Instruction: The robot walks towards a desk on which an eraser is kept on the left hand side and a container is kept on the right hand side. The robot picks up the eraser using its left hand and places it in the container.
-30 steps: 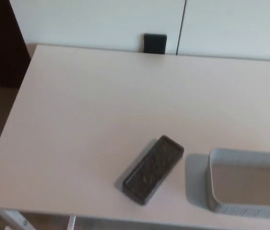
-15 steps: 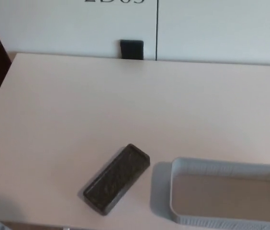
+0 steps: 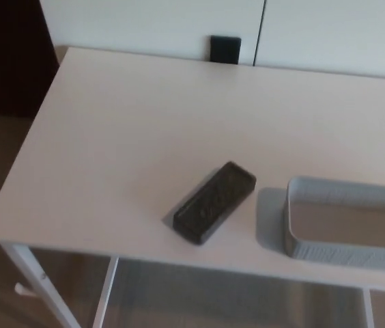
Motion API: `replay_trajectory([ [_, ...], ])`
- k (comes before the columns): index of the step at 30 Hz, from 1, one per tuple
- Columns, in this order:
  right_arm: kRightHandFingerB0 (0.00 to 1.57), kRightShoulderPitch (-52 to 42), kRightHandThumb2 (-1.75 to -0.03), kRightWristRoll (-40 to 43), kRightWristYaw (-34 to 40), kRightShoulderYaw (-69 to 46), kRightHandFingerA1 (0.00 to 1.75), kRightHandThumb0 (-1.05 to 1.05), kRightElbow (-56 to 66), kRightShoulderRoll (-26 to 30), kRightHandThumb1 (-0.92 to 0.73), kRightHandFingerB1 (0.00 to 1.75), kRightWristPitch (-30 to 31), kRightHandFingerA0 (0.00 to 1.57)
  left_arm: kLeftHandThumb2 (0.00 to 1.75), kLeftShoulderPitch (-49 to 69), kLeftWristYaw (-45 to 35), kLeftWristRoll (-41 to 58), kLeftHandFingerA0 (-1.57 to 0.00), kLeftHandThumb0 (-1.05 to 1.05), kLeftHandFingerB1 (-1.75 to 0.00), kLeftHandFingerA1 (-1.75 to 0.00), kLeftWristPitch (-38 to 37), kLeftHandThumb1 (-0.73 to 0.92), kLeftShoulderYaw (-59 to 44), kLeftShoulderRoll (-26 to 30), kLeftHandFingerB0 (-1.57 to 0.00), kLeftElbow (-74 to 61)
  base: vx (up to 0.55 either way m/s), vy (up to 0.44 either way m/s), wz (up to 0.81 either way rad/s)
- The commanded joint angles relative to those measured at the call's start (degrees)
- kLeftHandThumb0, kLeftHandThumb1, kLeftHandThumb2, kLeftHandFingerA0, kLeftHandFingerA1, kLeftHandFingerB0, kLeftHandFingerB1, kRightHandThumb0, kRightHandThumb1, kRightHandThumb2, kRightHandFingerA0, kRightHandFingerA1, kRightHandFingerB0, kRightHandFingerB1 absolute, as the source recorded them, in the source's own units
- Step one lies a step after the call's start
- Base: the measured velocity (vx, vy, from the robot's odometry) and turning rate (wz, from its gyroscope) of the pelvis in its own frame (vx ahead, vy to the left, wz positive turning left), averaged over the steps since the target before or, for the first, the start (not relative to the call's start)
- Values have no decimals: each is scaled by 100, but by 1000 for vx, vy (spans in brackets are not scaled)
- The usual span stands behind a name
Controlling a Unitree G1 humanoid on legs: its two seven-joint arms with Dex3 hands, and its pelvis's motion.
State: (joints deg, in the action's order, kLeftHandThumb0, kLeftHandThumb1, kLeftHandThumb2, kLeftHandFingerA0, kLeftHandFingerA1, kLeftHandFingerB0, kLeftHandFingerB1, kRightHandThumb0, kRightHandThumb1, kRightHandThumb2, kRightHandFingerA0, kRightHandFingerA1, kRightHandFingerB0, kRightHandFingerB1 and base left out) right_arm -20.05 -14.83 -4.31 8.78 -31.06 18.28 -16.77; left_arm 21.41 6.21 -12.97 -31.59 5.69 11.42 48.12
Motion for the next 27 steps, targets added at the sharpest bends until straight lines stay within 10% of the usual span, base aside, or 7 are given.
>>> replay_trajectory([
  [1, 4, -3, -73, 18, -104, -30, 65, -54, 61, 77, -77, 38, 179, 9, 56, 9, -66, 85, -40, -22, -34, -45, -163, 56, -38, 6, -29, 9, -217, -52, -4],
  [17, 4, -6, -72, -12, -266, -37, 68, -59, 495, 210, -79, 39, 355, 8, 56, -35, -7, 27, -40, -23, -35, -45, -143, 56, -19, -31, -29, -15, -172, -58, -6],
  [19, 0, 21, -103, -17, -283, -12, 63, -63, 431, 212, -59, 46, 321, 11, 56, -14, 37, -15, -41, -23, -35, -47, -163, 56, -4, -23, -29, -49, -54, 191, -8],
  [20, 2, 43, -73, -9, -291, -12, 70, -60, 388, 210, -78, 42, 313, 7, 56, -7, 11, 3, -40, -22, -35, -47, -144, 57, -10, -26, -29, -70, -13, 398, 2],
  [25, 3, 91, -73, -63, -296, 30, 68, -58, 308, 224, -79, 40, 370, 7, 56, 62, 3, 51, -41, -23, -35, -46, -164, 56, -49, -53, -29, -60, -2, 234, 3],
  [27, 0, 145, -104, -75, -271, 39, 63, -61, 212, 211, -59, 46, 338, 11, 56, 48, 15, 45, -41, -23, -35, -46, -185, 56, -56, -47, -29, -36, 35, 13, 3],
])
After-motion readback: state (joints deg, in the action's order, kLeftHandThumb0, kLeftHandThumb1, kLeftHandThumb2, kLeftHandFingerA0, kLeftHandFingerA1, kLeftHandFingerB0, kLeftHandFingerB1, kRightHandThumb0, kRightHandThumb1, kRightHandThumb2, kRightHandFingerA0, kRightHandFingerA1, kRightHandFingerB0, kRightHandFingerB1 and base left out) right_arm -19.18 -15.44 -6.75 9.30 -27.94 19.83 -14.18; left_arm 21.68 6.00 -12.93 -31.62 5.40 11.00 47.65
